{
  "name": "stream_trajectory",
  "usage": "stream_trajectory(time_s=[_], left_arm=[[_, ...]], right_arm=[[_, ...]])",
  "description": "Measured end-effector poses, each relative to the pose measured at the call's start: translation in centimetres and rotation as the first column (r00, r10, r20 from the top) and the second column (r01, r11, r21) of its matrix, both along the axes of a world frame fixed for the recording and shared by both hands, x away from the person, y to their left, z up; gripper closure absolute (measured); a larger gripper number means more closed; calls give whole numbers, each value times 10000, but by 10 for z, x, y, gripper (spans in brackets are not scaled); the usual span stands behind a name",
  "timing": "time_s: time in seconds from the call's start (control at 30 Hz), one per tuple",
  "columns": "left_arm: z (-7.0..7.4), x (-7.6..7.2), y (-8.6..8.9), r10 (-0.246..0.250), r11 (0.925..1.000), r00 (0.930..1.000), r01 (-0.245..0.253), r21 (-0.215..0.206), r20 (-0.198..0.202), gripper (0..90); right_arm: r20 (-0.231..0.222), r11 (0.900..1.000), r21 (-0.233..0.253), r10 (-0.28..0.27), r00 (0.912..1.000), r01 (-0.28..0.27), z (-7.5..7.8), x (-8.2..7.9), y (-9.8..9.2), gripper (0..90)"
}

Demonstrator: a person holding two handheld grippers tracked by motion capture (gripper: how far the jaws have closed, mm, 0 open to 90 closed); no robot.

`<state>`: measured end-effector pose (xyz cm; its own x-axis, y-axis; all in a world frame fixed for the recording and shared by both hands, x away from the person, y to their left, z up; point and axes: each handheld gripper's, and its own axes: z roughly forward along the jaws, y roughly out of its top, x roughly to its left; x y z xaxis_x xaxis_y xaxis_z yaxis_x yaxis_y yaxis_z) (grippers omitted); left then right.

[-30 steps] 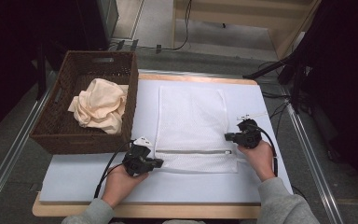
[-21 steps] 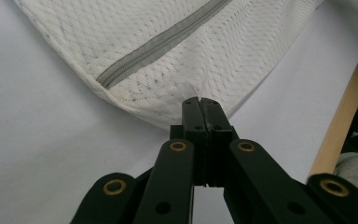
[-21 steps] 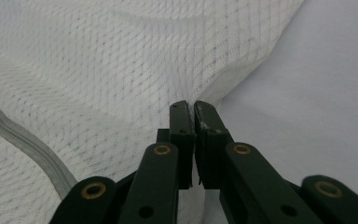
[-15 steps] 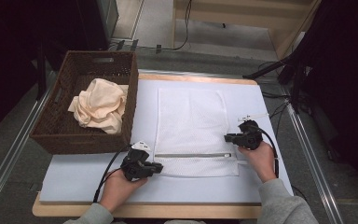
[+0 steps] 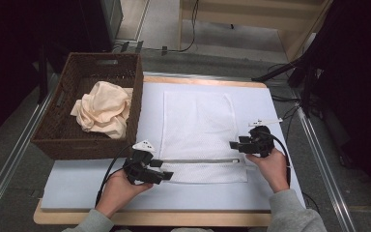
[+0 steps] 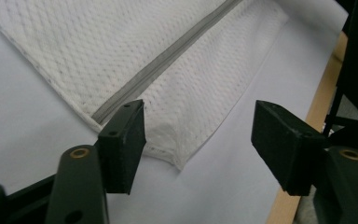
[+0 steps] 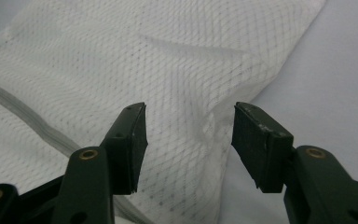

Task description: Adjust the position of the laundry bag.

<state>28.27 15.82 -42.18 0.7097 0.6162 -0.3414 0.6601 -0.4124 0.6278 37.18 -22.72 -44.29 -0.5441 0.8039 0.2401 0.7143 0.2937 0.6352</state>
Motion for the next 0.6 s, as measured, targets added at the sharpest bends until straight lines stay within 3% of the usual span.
stream_trajectory(time_s=[0.1, 0.27, 0.37, 0.53, 0.6], left_arm=[[4, 2, 0, -9, 9993, 9999, 15, -386, 159, 296], [4, 9, -1, -232, 9990, 9997, 235, -371, 93, 282], [5, 11, -4, -249, 9980, 9994, 261, -580, 228, 293], [7, 17, -8, -408, 9976, 9985, 428, -551, 373, 322], [8, 21, -13, -490, 9975, 9978, 512, -496, 443, 335]], right_arm=[[110, 9999, 83, 79, 9999, -80, 3, -6, -1, 451], [103, 9997, 231, -110, 9999, 108, 7, -19, -6, 448], [193, 9996, 221, -154, 9997, 150, 9, -26, -10, 449], [186, 9994, 104, -343, 9992, 341, 10, -35, -15, 450], [229, 9987, 69, -502, 9985, 500, 12, -46, -20, 453]])
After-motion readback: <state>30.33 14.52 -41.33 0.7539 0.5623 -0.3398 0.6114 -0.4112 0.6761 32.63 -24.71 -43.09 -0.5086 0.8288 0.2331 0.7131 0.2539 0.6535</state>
